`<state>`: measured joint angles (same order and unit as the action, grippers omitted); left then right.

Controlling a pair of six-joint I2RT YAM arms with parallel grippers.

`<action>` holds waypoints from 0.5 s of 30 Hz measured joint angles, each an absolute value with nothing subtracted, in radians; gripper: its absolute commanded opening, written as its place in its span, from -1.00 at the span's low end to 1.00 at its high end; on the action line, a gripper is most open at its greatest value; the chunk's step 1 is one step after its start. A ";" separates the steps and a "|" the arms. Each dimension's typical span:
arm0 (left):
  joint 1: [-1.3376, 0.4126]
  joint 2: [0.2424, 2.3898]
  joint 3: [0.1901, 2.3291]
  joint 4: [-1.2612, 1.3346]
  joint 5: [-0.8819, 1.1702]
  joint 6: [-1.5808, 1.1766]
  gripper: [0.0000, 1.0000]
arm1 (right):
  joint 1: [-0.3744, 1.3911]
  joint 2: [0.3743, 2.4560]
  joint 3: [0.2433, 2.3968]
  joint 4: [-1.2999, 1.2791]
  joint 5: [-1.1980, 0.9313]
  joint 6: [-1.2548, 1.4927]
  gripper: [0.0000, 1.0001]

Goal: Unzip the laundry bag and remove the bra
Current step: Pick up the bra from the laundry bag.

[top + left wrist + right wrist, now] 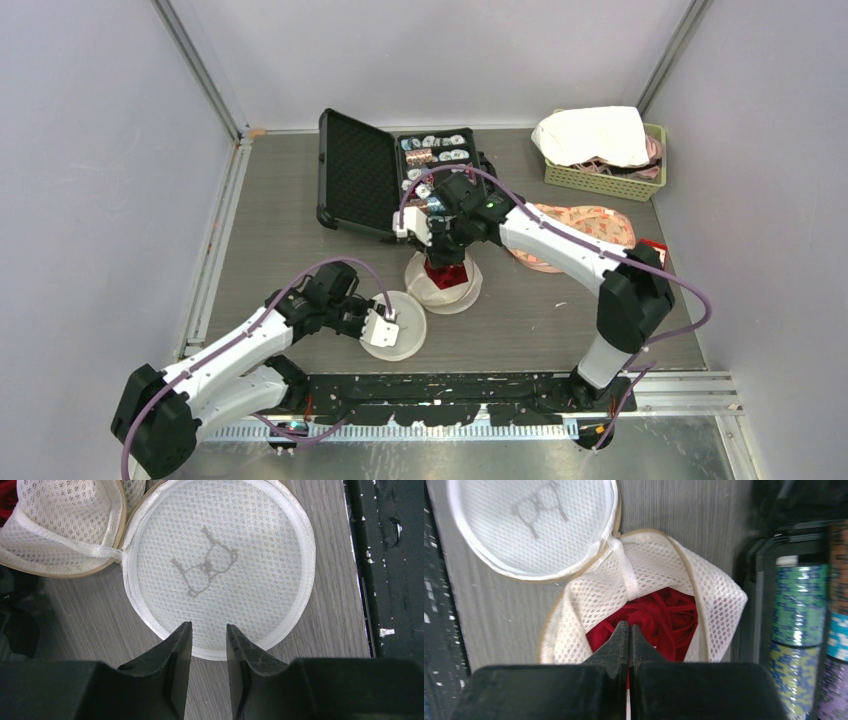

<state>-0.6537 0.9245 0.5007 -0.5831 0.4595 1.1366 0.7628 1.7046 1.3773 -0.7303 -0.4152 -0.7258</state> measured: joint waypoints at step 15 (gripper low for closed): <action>-0.654 0.918 0.501 -0.585 0.426 1.081 -0.34 | 0.624 1.622 1.444 -0.669 -0.604 -0.360 -0.99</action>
<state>-0.6537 0.9184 0.5007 -0.5854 0.4263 1.0809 0.6243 1.6218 1.4445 -0.6693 -0.6037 -0.3603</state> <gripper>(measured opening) 0.332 0.019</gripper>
